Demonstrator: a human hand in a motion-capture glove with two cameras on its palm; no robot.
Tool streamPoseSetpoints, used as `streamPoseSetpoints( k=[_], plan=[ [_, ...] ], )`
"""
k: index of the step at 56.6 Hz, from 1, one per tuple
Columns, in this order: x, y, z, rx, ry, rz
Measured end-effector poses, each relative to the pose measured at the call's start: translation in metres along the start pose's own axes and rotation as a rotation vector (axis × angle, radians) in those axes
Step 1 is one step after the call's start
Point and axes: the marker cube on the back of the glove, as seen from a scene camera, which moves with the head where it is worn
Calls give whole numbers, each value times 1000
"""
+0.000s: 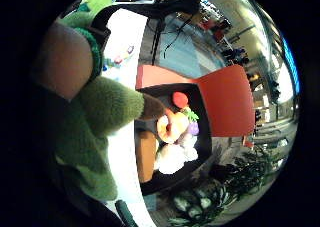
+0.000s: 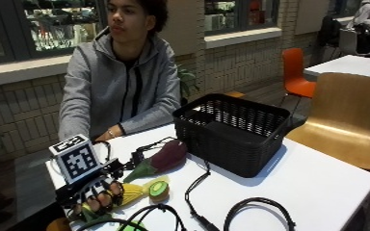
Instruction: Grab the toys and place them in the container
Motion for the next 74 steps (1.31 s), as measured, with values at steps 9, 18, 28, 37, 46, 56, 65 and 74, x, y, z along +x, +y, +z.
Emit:
streamPoseSetpoints(
  k=[9, 18, 28, 37, 46, 56, 65, 74],
  plan=[
    [-7, 3, -12, 4, -12, -29],
    [-40, 3, -61, 83, -145, -111],
    [-155, 4, -121, 204, -229, -339],
    [-260, -1, -149, 194, -280, -588],
    [-333, 0, -150, 146, -304, -711],
    [-375, -1, -141, 57, -266, -757],
    [-386, 2, -124, -106, -98, -776],
    [-370, 6, -128, -111, -171, -778]
  ],
)
